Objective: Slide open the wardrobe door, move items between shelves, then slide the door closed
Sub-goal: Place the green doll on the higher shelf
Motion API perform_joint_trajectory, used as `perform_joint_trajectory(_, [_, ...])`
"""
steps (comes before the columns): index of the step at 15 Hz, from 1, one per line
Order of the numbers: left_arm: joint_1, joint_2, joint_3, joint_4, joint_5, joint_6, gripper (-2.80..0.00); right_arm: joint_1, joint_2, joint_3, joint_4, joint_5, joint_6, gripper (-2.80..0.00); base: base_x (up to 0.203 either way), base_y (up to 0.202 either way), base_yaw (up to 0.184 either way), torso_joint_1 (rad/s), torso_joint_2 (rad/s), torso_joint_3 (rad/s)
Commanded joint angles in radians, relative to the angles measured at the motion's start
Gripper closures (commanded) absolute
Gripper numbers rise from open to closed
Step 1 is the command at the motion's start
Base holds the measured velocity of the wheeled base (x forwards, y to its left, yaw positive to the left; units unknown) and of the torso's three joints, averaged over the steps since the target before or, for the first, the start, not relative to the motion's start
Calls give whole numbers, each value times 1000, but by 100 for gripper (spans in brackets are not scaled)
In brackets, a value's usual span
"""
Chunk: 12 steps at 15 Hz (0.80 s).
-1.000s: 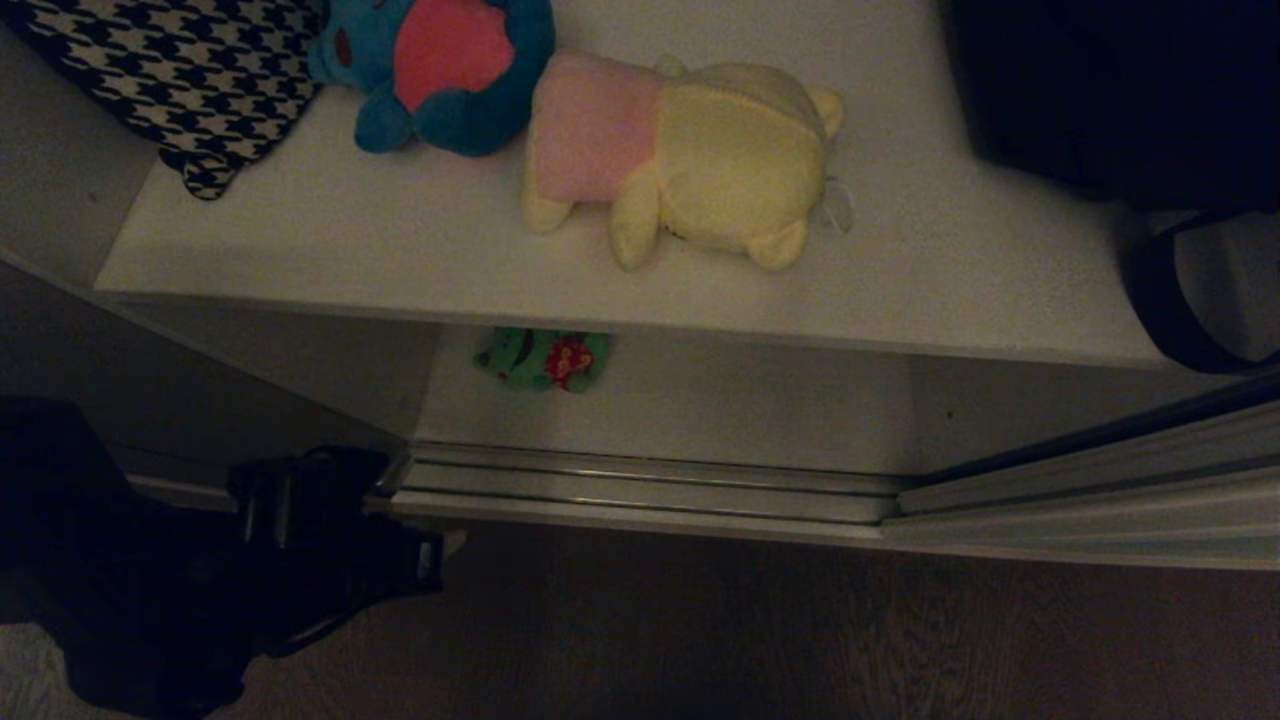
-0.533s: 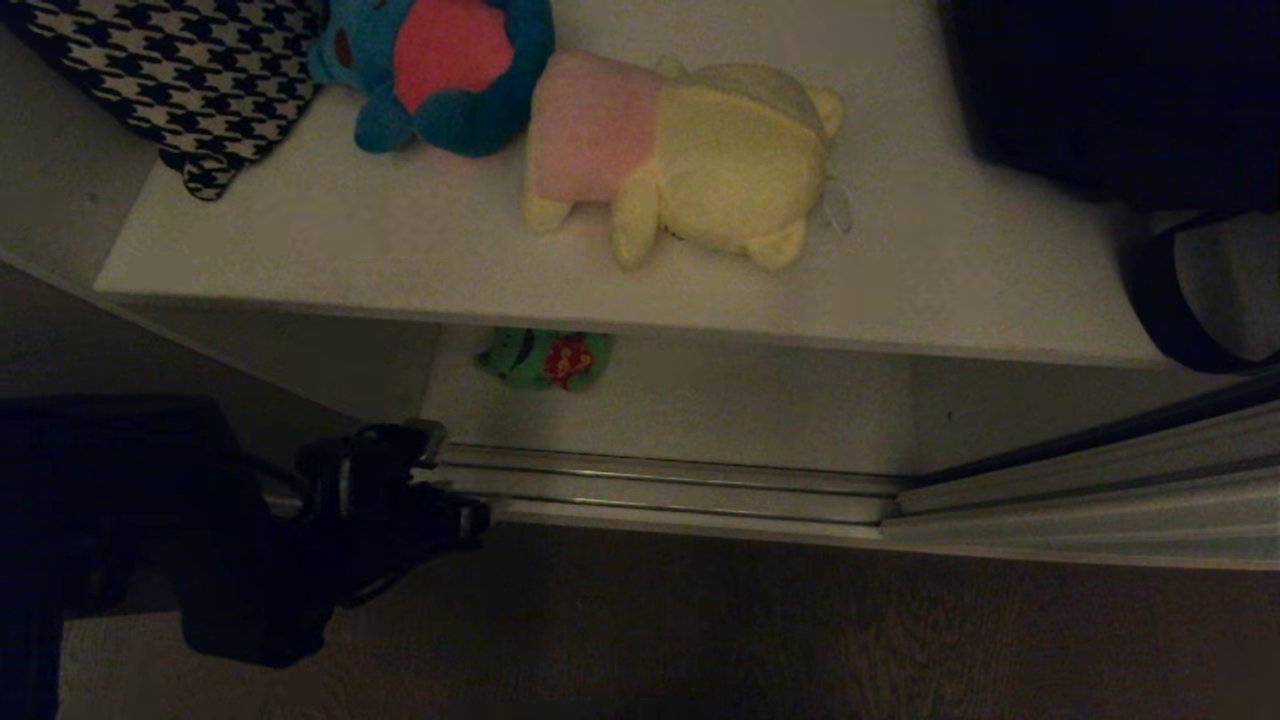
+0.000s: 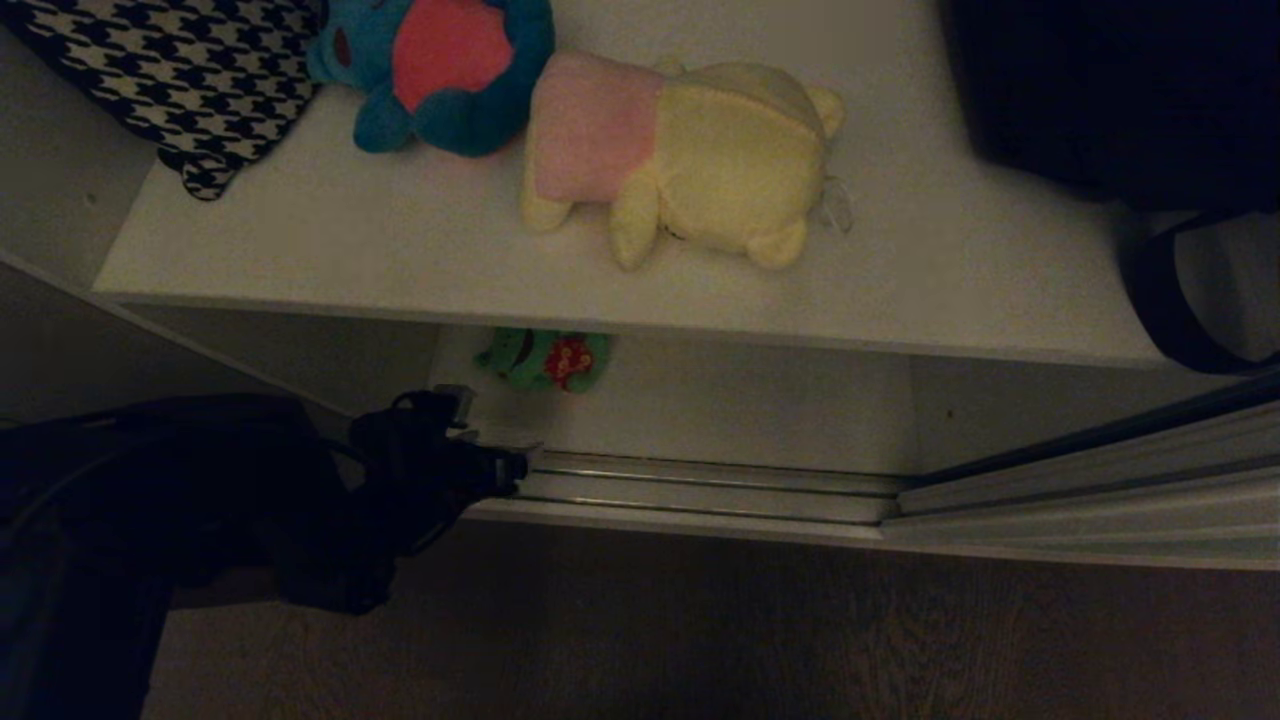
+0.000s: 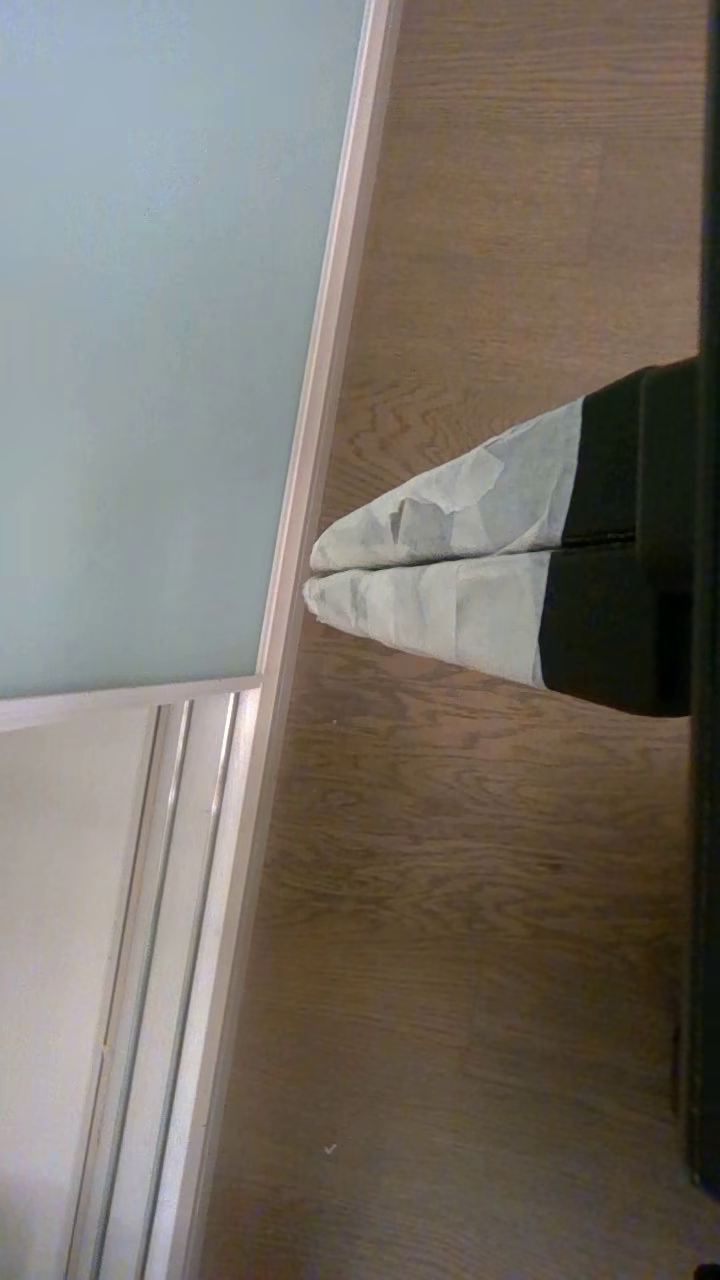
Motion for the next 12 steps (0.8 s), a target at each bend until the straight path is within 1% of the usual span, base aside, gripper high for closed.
perform_joint_trajectory(1, [-4,30,-56,-7,-3,-9,-280,0,-1,0,0,0,0,0,0,0,0,0,0,0])
perform_joint_trajectory(5, [-9,102,-223,3,2,-14,-280,0,0,0,0,0,0,0,0,0,0,0,0,0])
perform_joint_trajectory(7, [-9,121,-262,33,-1,-14,-280,0,0,0,1,0,0,0,0,0,0,0,0,0])
perform_joint_trajectory(10, [-10,173,-371,92,-2,-13,-280,0,0,0,1,0,0,0,0,0,0,0,0,0])
perform_joint_trajectory(12, [-10,182,-405,142,-2,-10,-280,0,0,0,0,0,0,0,0,0,0,0,0,0])
